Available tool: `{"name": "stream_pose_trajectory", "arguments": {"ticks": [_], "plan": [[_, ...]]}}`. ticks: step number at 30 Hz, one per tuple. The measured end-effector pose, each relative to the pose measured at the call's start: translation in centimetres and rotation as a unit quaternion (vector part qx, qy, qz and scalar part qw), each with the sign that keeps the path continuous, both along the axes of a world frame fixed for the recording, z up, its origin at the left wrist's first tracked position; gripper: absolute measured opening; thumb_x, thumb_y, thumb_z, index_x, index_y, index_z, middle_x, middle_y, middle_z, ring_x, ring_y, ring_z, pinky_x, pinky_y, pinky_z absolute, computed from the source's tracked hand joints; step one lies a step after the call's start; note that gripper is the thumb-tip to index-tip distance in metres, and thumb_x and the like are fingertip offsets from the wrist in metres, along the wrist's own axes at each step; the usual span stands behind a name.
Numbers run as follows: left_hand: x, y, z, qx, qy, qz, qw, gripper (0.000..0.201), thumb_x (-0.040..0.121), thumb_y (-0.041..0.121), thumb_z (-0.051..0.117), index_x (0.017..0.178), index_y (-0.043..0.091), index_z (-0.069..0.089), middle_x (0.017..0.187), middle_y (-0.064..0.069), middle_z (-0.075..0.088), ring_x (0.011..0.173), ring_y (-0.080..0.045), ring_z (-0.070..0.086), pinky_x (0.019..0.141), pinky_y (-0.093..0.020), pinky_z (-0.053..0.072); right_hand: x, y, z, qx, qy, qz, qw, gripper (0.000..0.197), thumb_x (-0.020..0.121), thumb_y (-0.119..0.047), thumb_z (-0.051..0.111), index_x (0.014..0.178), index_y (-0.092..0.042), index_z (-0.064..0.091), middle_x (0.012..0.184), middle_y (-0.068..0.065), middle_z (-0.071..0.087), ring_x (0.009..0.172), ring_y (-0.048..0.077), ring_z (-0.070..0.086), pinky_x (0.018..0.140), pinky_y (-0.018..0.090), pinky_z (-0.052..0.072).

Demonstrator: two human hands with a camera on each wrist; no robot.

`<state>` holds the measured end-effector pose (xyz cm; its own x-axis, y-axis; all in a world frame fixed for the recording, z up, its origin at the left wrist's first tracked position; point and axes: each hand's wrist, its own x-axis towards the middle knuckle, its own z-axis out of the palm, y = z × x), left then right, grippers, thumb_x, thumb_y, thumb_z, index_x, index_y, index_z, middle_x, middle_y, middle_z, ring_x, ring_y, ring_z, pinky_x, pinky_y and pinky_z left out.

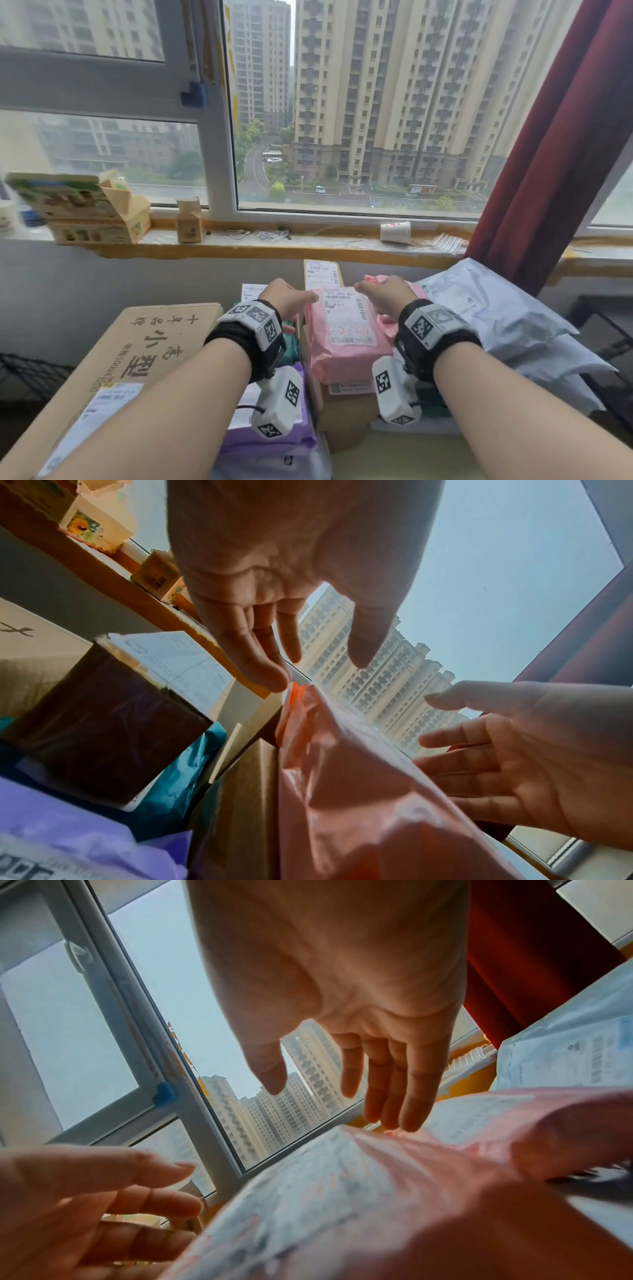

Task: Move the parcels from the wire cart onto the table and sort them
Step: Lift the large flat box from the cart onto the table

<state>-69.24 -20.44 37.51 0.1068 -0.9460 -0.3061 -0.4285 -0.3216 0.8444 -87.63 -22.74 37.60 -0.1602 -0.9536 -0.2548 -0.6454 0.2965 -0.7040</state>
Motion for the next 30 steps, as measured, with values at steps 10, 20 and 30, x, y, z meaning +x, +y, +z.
{"name": "stream_pose_trajectory", "arguments": {"ticks": [10,20,30], "plan": [[6.2,1.1,2.5,-0.04,-0.014,0.036,0.998,0.021,0.091,0.031,0.06,0.1,0.013,0.054,0.098,-0.004,0.061,0.086,-0.016,0.062,0.072,-0.033,0.057,5.4,0.2,3.4,-0.045,-0.034,0.015,0.998,0.024,0.094,-0.031,0.053,0.096,-0.008,0.061,0.092,0.007,0.063,0.086,0.021,0.062,0.079,0.035,0.056],[18.3,4.8,3.5,-0.052,-0.018,0.133,0.99,0.014,0.094,0.029,0.055,0.089,0.016,0.055,0.089,-0.006,0.062,0.082,-0.019,0.061,0.069,-0.032,0.055,18.6,1.9,5.0,-0.057,-0.044,0.098,0.993,0.023,0.095,-0.026,0.052,0.082,-0.009,0.062,0.085,0.01,0.068,0.086,0.024,0.066,0.084,0.04,0.057],[32.9,10.7,2.1,-0.053,0.011,0.221,0.974,0.017,0.093,0.024,0.055,0.078,0.016,0.055,0.077,-0.005,0.06,0.073,-0.022,0.057,0.068,-0.033,0.051,35.7,5.0,4.3,-0.038,-0.063,0.192,0.979,0.02,0.096,-0.027,0.051,0.087,-0.012,0.061,0.087,0.009,0.071,0.082,0.02,0.068,0.085,0.039,0.057]]}}
